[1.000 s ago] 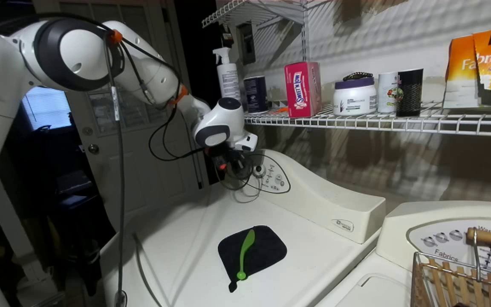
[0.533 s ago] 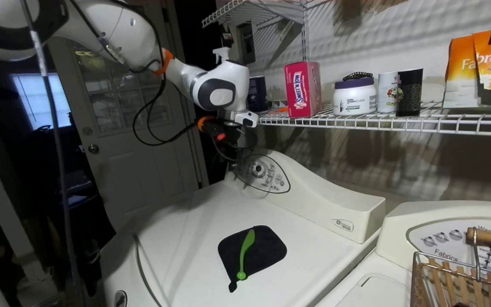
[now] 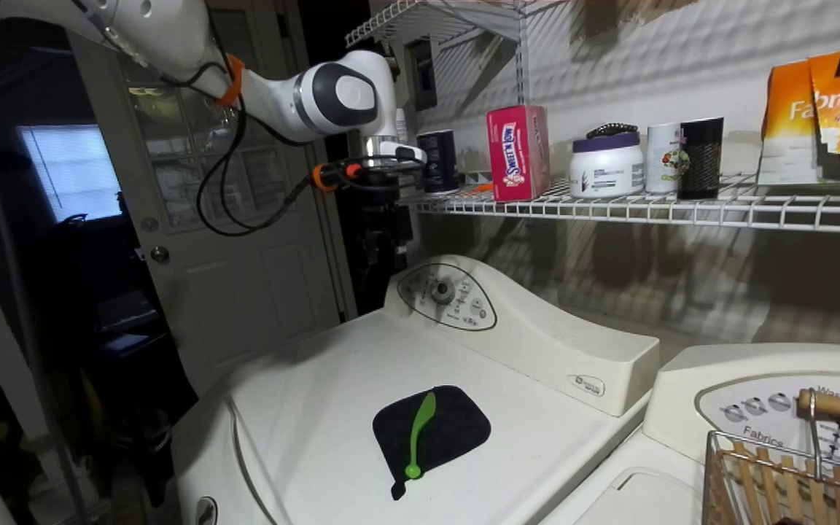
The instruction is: Press the button on the machine
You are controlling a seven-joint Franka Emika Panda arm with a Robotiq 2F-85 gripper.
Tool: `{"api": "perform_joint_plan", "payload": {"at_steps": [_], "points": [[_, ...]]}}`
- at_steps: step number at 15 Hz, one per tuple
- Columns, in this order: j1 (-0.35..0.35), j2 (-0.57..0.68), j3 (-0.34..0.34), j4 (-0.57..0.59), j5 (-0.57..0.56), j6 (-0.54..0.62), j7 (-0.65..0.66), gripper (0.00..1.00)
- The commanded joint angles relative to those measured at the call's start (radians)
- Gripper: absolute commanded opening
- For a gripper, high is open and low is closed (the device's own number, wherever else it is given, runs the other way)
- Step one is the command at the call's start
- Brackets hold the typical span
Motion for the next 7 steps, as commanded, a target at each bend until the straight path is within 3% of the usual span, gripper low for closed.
{"api": "perform_joint_plan", "payload": {"at_steps": [1,7], "points": [[0.014,-0.007,-0.003,0.002,-0.043,-0.003,0.024,1.00],[0.028,-0.027,0.000,-0.008,-0.092,-0.003,0.057,1.00]]}}
